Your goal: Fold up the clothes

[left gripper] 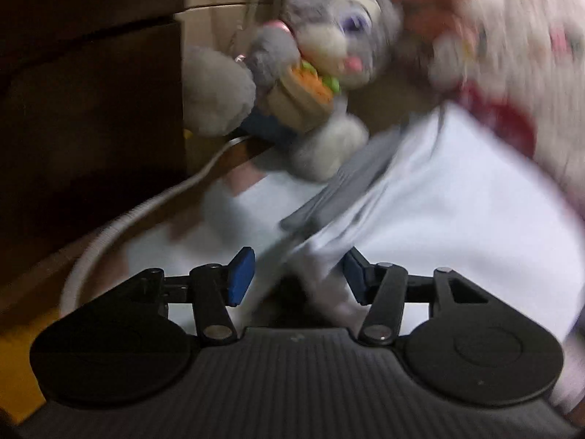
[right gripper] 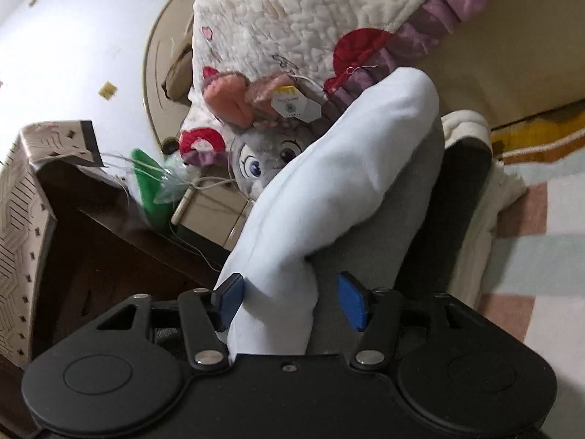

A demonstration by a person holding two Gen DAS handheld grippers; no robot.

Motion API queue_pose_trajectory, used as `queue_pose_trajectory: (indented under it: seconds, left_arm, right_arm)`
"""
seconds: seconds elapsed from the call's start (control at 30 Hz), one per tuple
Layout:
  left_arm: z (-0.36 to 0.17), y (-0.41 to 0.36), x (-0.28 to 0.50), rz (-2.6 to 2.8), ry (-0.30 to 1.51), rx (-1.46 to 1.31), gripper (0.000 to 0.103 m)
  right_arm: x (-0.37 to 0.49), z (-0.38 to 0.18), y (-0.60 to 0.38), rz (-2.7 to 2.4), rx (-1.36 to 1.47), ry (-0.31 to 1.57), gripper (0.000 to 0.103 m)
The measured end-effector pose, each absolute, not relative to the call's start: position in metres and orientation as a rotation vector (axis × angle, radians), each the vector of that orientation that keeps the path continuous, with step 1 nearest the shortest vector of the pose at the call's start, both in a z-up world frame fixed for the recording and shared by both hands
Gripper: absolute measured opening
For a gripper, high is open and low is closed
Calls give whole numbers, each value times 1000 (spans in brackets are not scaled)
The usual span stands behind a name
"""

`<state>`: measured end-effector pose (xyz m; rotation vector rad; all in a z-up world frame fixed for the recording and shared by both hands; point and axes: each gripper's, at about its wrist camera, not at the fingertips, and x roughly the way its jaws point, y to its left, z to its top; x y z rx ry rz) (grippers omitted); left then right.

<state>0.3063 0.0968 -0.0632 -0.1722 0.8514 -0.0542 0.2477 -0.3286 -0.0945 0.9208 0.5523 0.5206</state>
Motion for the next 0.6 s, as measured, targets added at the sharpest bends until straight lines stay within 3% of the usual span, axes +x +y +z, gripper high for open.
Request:
queue_pose_trajectory:
  seconds: [0.27, 0.4, 0.47, 0.6]
  left_arm:
    - [-79, 129, 286, -99, 765, -664, 53]
    - [-88, 124, 294, -112, 816, -623, 53]
    - [-90, 123, 296, -100, 798, -621, 59]
    - [-98, 120, 301, -111, 784, -700, 63]
  right_arm:
    - [293, -87, -346, 458, 944, 605, 71]
    - [309, -95, -349, 405, 992, 631, 74]
    - [314, -95, -349, 387, 997, 657, 74]
    - [318, -74, -344, 384, 821, 683, 74]
